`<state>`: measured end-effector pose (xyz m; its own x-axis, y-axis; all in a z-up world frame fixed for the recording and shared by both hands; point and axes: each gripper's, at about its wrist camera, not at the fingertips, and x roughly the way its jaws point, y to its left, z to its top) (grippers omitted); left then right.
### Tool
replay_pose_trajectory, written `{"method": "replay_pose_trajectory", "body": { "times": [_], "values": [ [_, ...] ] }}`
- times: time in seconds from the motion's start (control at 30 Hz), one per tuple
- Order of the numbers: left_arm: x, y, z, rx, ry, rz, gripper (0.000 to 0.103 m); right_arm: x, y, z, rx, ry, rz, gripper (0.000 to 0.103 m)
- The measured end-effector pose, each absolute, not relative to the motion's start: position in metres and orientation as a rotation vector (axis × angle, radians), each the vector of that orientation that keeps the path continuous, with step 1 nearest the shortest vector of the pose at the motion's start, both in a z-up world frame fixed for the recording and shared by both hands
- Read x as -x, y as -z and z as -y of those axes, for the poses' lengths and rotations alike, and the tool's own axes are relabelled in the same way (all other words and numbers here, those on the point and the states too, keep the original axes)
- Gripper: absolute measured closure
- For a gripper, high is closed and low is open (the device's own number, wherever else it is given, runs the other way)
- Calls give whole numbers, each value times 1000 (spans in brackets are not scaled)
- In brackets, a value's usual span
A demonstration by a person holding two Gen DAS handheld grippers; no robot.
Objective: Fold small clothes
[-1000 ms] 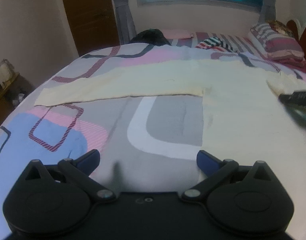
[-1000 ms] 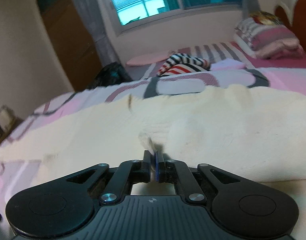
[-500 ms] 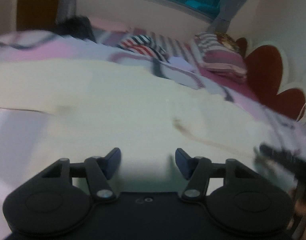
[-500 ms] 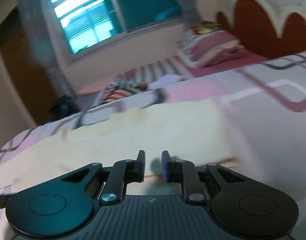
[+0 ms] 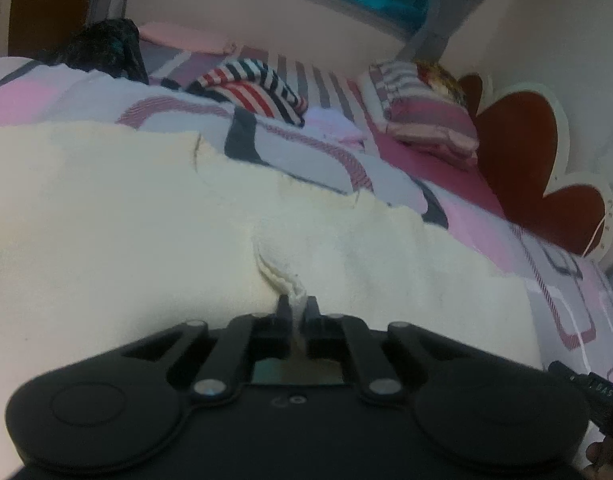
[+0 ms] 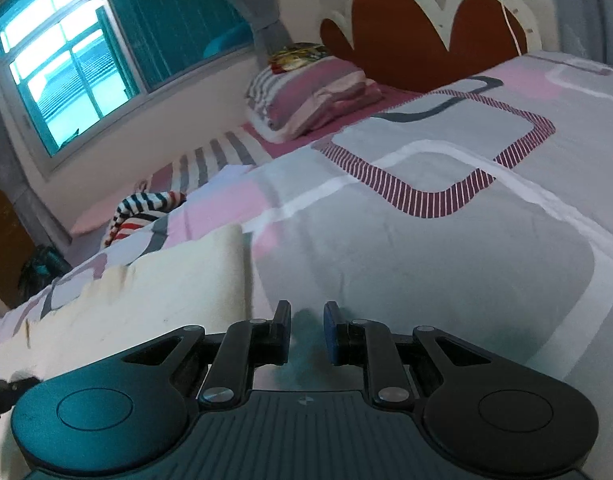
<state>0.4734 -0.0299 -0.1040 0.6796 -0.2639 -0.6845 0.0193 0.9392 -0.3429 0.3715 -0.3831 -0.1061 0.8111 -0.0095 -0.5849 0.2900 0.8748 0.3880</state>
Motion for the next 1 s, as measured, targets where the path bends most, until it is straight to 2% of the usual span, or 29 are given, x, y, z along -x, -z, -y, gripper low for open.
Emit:
{"method": "replay_pose_trajectory", "body": {
  "times": [0.2, 0.27, 0.4, 0.43, 0.47, 0.5, 0.53, 0.57, 0.6, 0.63, 0.67, 0.8, 0.83, 0.87, 1.0],
  "values": [
    [-467, 97, 13, 292, 159, -780, 99, -376, 105, 378, -496, 163, -605, 84],
    [-464, 93, -1, 282, 131, -766, 103, -377, 105, 374, -494, 150, -609, 84],
    [-463, 89, -31, 323, 128, -783, 103, -378, 104, 364, -473, 139, -605, 84],
    [-463, 92, -35, 374, 166, -806, 99, -379, 104, 361, -472, 140, -604, 84],
    [-462, 95, -35, 399, 181, -821, 77, -378, 104, 360, -472, 140, -601, 84],
    [-459, 96, -30, 392, 184, -818, 64, -379, 104, 360, -474, 141, -602, 84],
    [-455, 94, -23, 370, 174, -802, 38, -379, 105, 359, -477, 144, -604, 84],
    [-452, 94, -16, 359, 180, -787, 29, -379, 105, 359, -480, 145, -606, 84],
    [-451, 94, -11, 362, 200, -785, 34, -379, 106, 359, -480, 145, -607, 84],
    [-453, 97, -6, 377, 228, -800, 55, -379, 105, 359, -477, 144, -607, 84],
    [-457, 101, -1, 395, 244, -824, 69, -378, 105, 359, -473, 143, -606, 84],
    [-468, 113, 7, 465, 236, -839, 73, -374, 104, 363, -474, 148, -607, 84],
    [-470, 115, 6, 499, 234, -839, 77, -373, 103, 364, -476, 150, -608, 84],
    [-472, 118, 5, 519, 224, -842, 86, -372, 104, 366, -479, 152, -610, 84],
    [-478, 118, 11, 478, 191, -840, 100, -370, 105, 370, -491, 155, -614, 84]
  ]
}}
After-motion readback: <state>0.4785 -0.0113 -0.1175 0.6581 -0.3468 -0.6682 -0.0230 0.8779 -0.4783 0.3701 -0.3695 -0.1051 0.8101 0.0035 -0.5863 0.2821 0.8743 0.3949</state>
